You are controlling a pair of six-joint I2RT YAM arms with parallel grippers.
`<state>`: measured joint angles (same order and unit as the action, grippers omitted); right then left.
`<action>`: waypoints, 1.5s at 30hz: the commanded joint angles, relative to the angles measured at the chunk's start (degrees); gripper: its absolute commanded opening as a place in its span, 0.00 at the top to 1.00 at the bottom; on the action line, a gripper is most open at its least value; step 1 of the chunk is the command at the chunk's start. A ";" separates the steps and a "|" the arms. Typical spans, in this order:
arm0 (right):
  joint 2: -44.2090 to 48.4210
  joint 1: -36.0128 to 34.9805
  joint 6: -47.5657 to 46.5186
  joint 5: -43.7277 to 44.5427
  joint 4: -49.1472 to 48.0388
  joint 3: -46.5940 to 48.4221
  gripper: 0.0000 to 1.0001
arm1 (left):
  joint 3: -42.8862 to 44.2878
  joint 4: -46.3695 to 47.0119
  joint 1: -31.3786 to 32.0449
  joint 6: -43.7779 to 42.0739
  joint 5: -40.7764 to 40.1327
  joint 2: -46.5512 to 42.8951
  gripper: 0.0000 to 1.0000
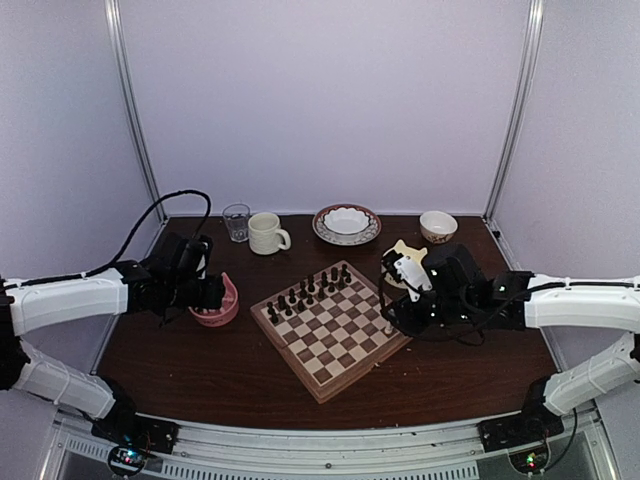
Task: Set up the chess pieces on the board
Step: Pick up the pawn from the storage box.
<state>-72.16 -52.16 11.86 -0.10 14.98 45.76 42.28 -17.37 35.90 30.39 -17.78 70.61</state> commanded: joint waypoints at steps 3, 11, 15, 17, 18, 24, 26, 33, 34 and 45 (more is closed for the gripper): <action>2.71 -0.57 -1.26 -2.97 -8.10 -3.97 0.65 | 3.47 0.94 -4.93 -0.25 1.68 6.50 0.47; 0.43 -0.97 -1.51 -3.24 -8.65 -3.65 0.68 | 5.97 0.26 -8.43 -2.43 1.68 12.57 0.57; -0.31 -1.06 -1.49 -3.63 -9.61 -4.00 0.69 | 6.73 -0.88 -9.56 -2.45 1.72 13.84 0.60; -0.77 -1.10 -1.49 -3.81 -9.78 -3.93 0.69 | 7.14 -1.38 -10.23 -2.54 2.42 14.43 0.61; -0.98 -1.20 -1.49 -3.89 -9.80 -3.85 0.69 | 7.38 -1.64 -10.43 -2.60 2.56 14.97 0.61; -1.40 -1.36 -1.64 -3.89 -9.82 -3.70 0.71 | 8.43 -3.01 -11.38 -1.87 2.35 16.92 0.64; -1.37 -1.36 -1.74 -3.94 -9.76 -3.66 0.71 | 8.51 -3.11 -12.07 -1.62 2.92 17.43 0.65; -1.58 -1.42 -1.88 -4.03 -9.66 -3.58 0.72 | 9.58 -4.42 -13.83 -0.86 5.50 19.74 0.68; -1.65 -1.49 -1.92 -4.03 -9.68 -3.57 0.72 | 9.70 -4.59 -13.90 -0.81 5.56 20.01 0.69; -1.65 -1.50 -2.00 -3.78 -9.56 -3.57 0.72 | 11.71 -7.28 -14.10 -0.42 6.53 23.07 0.76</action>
<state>-73.41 -53.39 10.44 -3.90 6.17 42.30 52.18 -23.64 22.41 29.34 -12.43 92.18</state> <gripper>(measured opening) 0.278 0.241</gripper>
